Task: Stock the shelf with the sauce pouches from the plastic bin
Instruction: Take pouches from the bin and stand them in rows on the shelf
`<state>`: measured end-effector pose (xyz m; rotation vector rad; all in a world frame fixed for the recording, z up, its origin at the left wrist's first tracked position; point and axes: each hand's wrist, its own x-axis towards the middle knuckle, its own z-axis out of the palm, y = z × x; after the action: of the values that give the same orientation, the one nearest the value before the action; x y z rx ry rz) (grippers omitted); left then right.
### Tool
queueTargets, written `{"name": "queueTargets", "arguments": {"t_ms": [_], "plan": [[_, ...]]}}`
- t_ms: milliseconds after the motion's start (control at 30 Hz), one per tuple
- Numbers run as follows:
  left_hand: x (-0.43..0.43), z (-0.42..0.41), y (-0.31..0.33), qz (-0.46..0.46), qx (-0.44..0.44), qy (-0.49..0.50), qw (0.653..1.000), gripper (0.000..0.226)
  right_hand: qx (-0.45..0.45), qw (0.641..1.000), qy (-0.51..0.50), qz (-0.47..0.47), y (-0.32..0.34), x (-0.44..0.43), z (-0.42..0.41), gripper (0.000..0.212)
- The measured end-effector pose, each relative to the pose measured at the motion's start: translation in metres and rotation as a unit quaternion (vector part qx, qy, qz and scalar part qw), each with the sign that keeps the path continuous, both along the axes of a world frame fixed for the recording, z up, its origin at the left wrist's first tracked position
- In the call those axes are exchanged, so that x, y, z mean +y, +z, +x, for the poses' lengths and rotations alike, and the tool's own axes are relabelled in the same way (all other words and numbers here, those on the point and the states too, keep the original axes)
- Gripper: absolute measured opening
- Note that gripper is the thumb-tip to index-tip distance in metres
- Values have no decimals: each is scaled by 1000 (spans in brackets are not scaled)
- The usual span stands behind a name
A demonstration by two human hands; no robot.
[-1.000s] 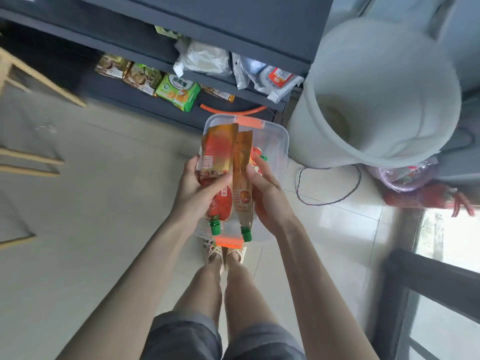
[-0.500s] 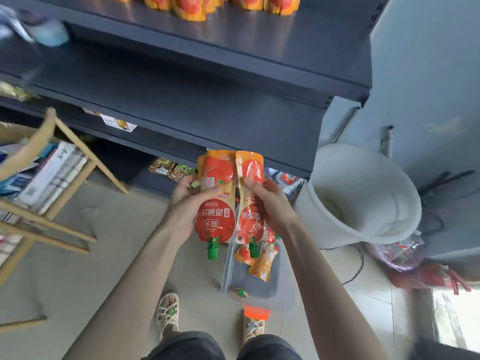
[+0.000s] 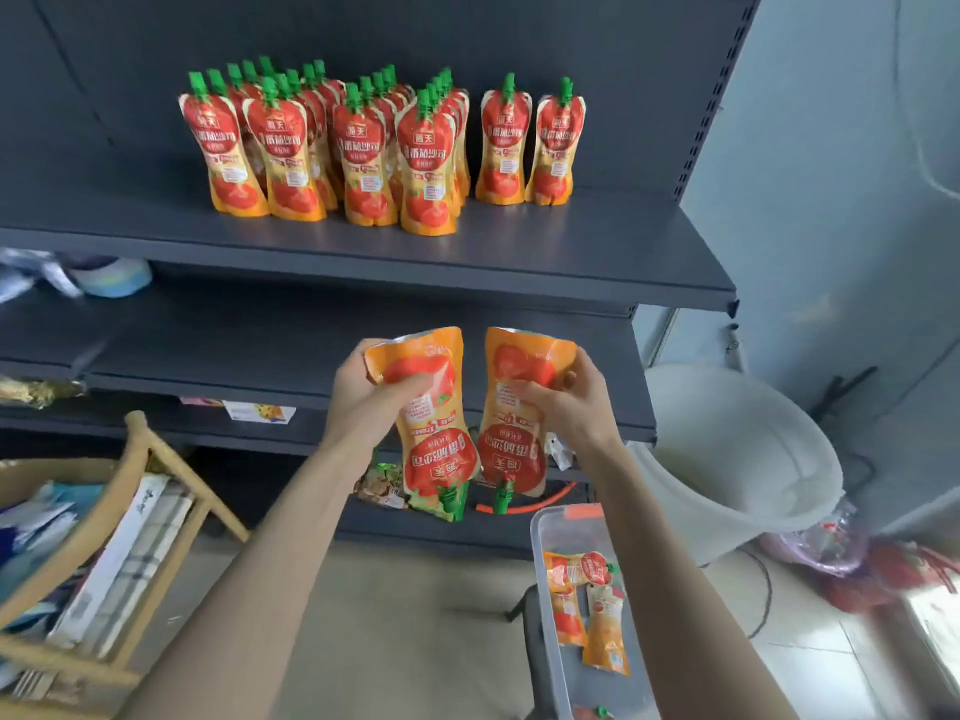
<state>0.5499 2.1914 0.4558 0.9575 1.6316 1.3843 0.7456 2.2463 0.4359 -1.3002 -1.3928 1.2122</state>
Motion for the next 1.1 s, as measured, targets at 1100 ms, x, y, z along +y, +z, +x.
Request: {"name": "queueTargets", "arguments": {"t_ms": [1100], "plan": [[213, 12, 52, -8, -547, -95, 832, 24, 380, 922, -66, -34, 67, 221, -7, 22]]}}
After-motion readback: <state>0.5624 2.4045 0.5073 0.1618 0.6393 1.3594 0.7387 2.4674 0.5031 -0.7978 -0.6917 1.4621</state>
